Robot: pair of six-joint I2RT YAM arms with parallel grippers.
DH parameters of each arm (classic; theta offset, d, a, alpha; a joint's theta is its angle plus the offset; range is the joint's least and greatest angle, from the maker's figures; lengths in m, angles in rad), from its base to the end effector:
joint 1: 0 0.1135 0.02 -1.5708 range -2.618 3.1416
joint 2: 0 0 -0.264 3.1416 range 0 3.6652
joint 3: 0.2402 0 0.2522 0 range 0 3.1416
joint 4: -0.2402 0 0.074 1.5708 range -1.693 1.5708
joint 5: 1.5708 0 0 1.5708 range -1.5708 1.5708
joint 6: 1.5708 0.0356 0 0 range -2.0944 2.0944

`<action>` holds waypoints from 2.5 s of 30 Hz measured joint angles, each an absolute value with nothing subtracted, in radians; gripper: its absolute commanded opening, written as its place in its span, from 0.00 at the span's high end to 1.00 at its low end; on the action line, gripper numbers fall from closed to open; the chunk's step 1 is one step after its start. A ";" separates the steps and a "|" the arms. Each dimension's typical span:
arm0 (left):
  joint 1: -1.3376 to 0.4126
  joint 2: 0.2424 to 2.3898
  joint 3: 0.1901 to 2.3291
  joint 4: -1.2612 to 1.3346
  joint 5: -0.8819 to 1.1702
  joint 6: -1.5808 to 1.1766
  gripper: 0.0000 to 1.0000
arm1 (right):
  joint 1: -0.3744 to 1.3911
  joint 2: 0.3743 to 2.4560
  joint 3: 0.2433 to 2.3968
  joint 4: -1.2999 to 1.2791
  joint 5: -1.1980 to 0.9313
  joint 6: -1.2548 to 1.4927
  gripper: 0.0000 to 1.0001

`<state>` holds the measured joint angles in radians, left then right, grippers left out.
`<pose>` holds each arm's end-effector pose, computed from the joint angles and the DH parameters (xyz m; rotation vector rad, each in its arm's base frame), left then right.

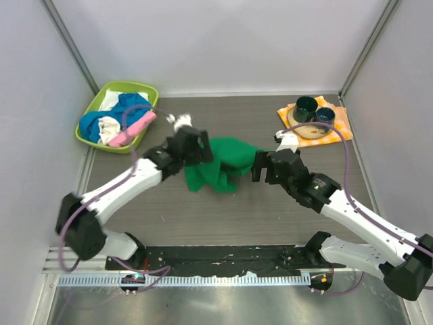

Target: Fold and stack the t-shirts

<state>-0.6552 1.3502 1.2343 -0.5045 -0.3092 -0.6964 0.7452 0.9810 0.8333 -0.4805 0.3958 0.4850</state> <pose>0.2447 -0.1744 0.3396 -0.2200 2.1798 -0.4373 0.1642 0.1328 0.2934 -0.0609 2.1562 0.2796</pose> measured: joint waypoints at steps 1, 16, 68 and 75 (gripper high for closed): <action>-0.680 1.381 1.151 -0.470 -0.304 -0.721 0.00 | 0.745 0.972 0.848 -0.501 0.405 0.485 0.00; -0.938 1.514 1.163 -0.479 -0.329 -0.806 0.00 | 0.745 1.063 0.914 -0.622 0.443 0.501 0.00; -1.132 1.215 0.854 -0.633 -0.477 -1.059 0.00 | 1.031 1.271 0.595 -0.558 0.358 0.860 0.99; -1.132 1.216 0.858 -0.641 -0.489 -1.039 0.00 | 1.036 1.338 0.674 -0.603 0.403 0.836 0.99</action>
